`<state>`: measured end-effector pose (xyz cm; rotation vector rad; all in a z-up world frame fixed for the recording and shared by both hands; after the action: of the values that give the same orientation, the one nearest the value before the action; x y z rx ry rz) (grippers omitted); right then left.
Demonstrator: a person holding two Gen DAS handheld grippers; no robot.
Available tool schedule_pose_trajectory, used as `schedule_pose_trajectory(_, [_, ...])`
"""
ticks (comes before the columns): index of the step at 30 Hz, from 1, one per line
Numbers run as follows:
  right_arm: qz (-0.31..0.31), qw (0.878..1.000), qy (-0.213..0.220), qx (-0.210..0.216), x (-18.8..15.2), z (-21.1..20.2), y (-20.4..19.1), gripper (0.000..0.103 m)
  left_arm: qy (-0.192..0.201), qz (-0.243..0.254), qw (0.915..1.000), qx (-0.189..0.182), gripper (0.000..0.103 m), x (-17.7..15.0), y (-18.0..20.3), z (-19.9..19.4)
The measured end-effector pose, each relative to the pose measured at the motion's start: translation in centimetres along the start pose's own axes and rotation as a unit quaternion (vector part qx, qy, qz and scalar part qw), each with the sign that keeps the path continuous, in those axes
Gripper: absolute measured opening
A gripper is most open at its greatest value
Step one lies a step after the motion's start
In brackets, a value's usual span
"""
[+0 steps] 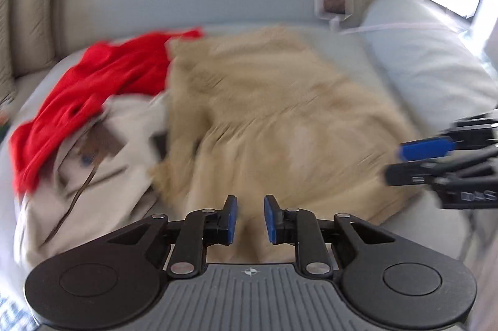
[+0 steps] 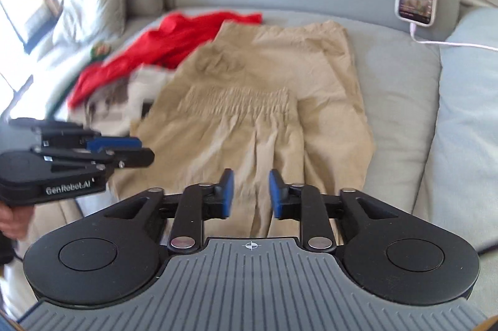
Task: Fold clothes
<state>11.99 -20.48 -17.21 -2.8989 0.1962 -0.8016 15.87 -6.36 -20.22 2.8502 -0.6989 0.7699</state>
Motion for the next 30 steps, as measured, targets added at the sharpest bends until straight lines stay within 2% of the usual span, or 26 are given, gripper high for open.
schedule_pose_trajectory(3, [-0.025,0.997,-0.04,-0.062,-2.1,1.6,0.4,0.039,-0.013,-0.065,0.9977,-0.009,0.011,-1.1,-2.4,-0.8])
schedule_pose_trajectory(4, [-0.01,0.997,-0.044,-0.068,-2.6,1.5,1.1,0.041,-0.013,-0.078,0.9969,0.0,0.011,-1.4,-3.2,-1.5])
schedule_pose_trajectory(7, [0.069,0.996,-0.038,-0.042,-3.7,-1.0,3.4,0.043,-0.011,-0.104,0.9936,0.043,0.014,-2.2,-5.2,-3.8])
schedule_pose_trajectory(9, [0.087,0.994,-0.025,-0.055,-4.3,-3.1,4.1,0.044,-0.012,-0.126,0.991,0.045,0.035,-2.8,-6.2,-4.7])
schedule_pose_trajectory(10, [0.096,0.994,-0.016,-0.052,-4.6,-4.0,4.3,0.05,-0.013,-0.131,0.9903,0.042,0.041,-3.0,-6.3,-5.0])
schedule_pose_trajectory(12, [0.134,0.991,0.0,-0.025,-4.9,-5.4,5.0,0.059,-0.008,-0.139,0.9899,0.026,0.059,-3.0,-6.2,-5.1])
schedule_pose_trajectory(14, [0.176,0.984,0.016,-0.002,-5.0,-6.1,5.6,0.073,-0.001,-0.152,0.9884,-0.002,0.072,-3.0,-5.8,-4.7])
schedule_pose_trajectory(15, [0.202,0.979,0.025,0.013,-5.2,-6.1,6.0,0.081,-0.001,-0.157,0.9874,-0.014,0.072,-3.0,-5.7,-4.3])
schedule_pose_trajectory(19, [0.313,0.947,0.032,0.065,-6.1,-4.5,8.2,0.082,-0.012,-0.177,0.9829,-0.052,0.071,-2.8,-5.0,-2.4])
schedule_pose_trajectory(24, [0.372,0.921,0.023,0.115,-7.3,-1.8,10.1,0.074,-0.03,-0.197,0.9741,-0.106,0.064,-2.7,-4.9,-0.4])
schedule_pose_trajectory(26, [0.386,0.913,0.018,0.132,-7.6,-0.7,10.6,0.072,-0.036,-0.191,0.9736,-0.119,0.059,-2.5,-4.6,0.5])
schedule_pose_trajectory(28, [0.393,0.908,0.011,0.142,-7.8,0.6,11.1,0.063,-0.037,-0.183,0.9747,-0.123,0.06,-2.1,-4.1,1.2])
schedule_pose_trajectory(30, [0.397,0.904,0.017,0.161,-7.7,1.9,11.3,0.06,-0.031,-0.172,0.9773,-0.12,0.06,-1.6,-3.7,2.0])
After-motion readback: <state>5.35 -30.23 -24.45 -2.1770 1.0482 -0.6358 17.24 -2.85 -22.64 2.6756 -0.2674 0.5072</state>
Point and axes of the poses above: each gripper's, at about its wrist camera, not at the fingertips, and z roughly the way its jaws point, y to its right, x to its top, the point moved 4 cm from there along z, roughly the way its jaws point, and after that the axes turned 5 degrees about -y, right-handed, at the moved point
